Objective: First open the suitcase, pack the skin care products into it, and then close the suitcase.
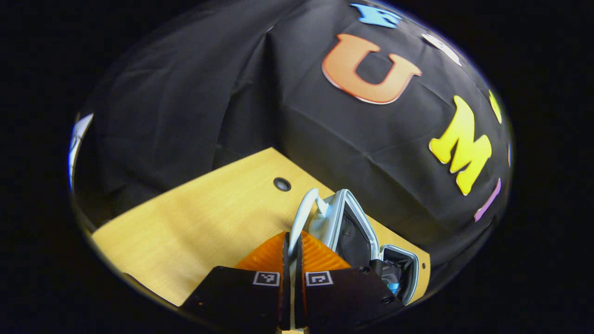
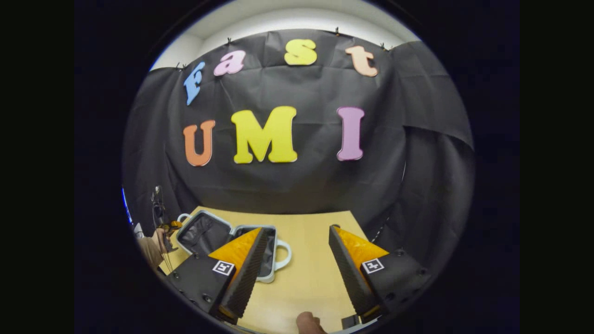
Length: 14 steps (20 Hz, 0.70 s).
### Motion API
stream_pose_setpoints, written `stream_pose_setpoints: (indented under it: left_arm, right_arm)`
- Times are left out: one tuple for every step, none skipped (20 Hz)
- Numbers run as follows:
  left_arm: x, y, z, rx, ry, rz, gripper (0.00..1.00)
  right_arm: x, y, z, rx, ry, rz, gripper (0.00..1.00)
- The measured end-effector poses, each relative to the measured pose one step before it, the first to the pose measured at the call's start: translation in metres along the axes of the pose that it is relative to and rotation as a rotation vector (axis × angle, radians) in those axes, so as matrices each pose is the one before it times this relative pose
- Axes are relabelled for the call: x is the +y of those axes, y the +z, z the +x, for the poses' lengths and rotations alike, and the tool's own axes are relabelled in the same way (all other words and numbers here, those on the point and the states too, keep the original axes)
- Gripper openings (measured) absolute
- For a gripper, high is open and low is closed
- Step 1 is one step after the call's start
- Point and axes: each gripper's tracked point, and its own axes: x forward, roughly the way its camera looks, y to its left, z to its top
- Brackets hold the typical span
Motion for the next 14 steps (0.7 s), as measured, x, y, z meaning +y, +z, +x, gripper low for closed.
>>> stream_pose_setpoints:
  left_arm:
    - [-0.01437, 0.01064, -0.00848, -0.03155, 0.00713, 0.06411, 0.06]
    - [-0.01350, 0.01155, -0.00977, -0.03362, 0.00940, 0.06549, 0.06]
    - [-0.01546, 0.00953, -0.00702, -0.02887, 0.01369, 0.05469, 0.06]
    - [-0.01481, 0.00797, -0.00640, -0.02164, 0.01531, 0.06185, 0.06]
    - [-0.01010, 0.00779, -0.00647, -0.01913, 0.02055, 0.07610, 0.06]
    - [-0.01250, 0.00888, -0.00809, -0.01986, 0.01213, 0.07150, 0.06]
    - [-0.01540, 0.00942, -0.00803, -0.02028, 0.00496, 0.05436, 0.06]
    - [-0.01638, 0.01039, -0.00614, -0.02822, -0.00334, 0.04058, 0.05]
    - [-0.01652, 0.01110, -0.00731, -0.02475, -0.00653, 0.03677, 0.06]
    - [-0.01623, 0.00767, -0.00616, -0.02310, -0.00343, 0.02842, 0.05]
    - [-0.01259, 0.00426, -0.00552, -0.01249, 0.01350, 0.03729, 0.05]
    - [-0.01151, 0.00313, -0.00192, -0.00001, 0.01563, 0.03545, 0.05]
    - [-0.01403, 0.00441, -0.00664, -0.00932, -0.00041, 0.02055, 0.05]
    - [-0.01408, 0.00638, -0.00675, -0.00988, -0.00474, 0.00935, 0.05]
  right_arm:
    - [-0.00300, 0.00491, -0.00243, -0.01870, 0.00868, 0.00504, 0.81]
    - [-0.00439, 0.00497, -0.00254, -0.01779, 0.00023, 0.00848, 0.81]
    - [-0.00494, 0.00288, -0.00076, -0.01096, 0.00984, 0.00553, 0.81]
    - [-0.00429, 0.00114, -0.00150, -0.00697, 0.00278, 0.00232, 0.81]
    - [-0.00361, 0.00023, 0.00195, 0.00094, 0.01113, 0.00432, 0.81]
    - [-0.00241, 0.00108, 0.00107, 0.00228, 0.00806, 0.01401, 0.81]
    - [-0.00119, 0.00513, 0.00028, -0.01180, 0.00927, 0.01875, 0.81]
    - [-0.00388, 0.00635, 0.00272, -0.02156, 0.00445, 0.00515, 0.80]
    - [-0.00787, 0.00525, 0.00199, -0.02331, -0.00808, -0.00826, 0.81]
    - [-0.00560, 0.00373, -0.00008, -0.02018, -0.00552, -0.00939, 0.81]
    - [-0.00058, 0.00264, -0.00133, -0.00907, 0.01525, -0.00300, 0.81]
    - [0.00142, 0.00221, -0.00338, -0.00632, 0.01729, -0.00823, 0.81]
    - [-0.00082, 0.00133, -0.00028, -0.00620, 0.00838, -0.01537, 0.80]
    - [-0.00099, 0.00002, -0.00074, -0.00406, 0.01495, -0.01773, 0.80]
